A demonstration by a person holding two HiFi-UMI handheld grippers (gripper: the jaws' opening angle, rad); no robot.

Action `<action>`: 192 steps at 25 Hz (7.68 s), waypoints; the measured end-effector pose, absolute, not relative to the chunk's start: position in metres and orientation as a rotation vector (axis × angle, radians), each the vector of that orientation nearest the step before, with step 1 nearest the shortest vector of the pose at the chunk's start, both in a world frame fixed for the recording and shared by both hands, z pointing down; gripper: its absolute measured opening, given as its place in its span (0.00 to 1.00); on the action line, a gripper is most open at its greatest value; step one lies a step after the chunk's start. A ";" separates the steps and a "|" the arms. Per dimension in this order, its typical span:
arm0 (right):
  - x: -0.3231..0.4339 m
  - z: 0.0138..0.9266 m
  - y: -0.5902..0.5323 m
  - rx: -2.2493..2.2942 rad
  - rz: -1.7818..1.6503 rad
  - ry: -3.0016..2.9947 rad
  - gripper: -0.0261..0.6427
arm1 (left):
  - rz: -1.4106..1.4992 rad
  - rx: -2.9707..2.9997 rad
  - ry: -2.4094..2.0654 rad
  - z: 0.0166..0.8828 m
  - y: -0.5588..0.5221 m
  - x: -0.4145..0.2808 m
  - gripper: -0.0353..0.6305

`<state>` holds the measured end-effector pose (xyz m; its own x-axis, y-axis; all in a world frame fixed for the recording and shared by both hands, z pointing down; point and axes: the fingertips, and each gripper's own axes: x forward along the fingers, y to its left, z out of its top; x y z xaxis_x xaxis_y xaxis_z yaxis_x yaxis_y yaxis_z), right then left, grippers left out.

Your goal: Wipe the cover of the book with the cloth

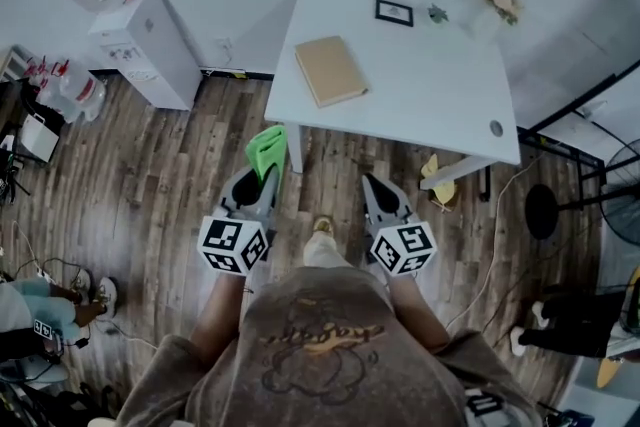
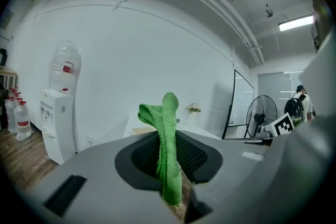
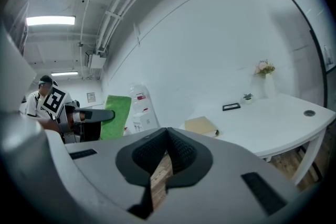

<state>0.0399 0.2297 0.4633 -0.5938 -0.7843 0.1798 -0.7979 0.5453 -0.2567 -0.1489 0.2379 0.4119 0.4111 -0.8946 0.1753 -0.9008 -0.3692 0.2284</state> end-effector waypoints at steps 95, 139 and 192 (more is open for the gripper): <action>0.089 0.481 -0.119 1.665 0.587 -2.524 0.03 | 0.700 2.427 -1.181 0.613 -0.235 -0.127 0.15; 0.057 0.504 -0.121 1.544 0.655 -2.556 0.03 | 0.680 2.398 -0.755 0.615 -0.103 -0.062 0.15; 0.072 0.508 -0.146 1.623 0.662 -2.503 0.04 | 0.547 2.440 -0.940 0.541 -0.265 -0.097 0.15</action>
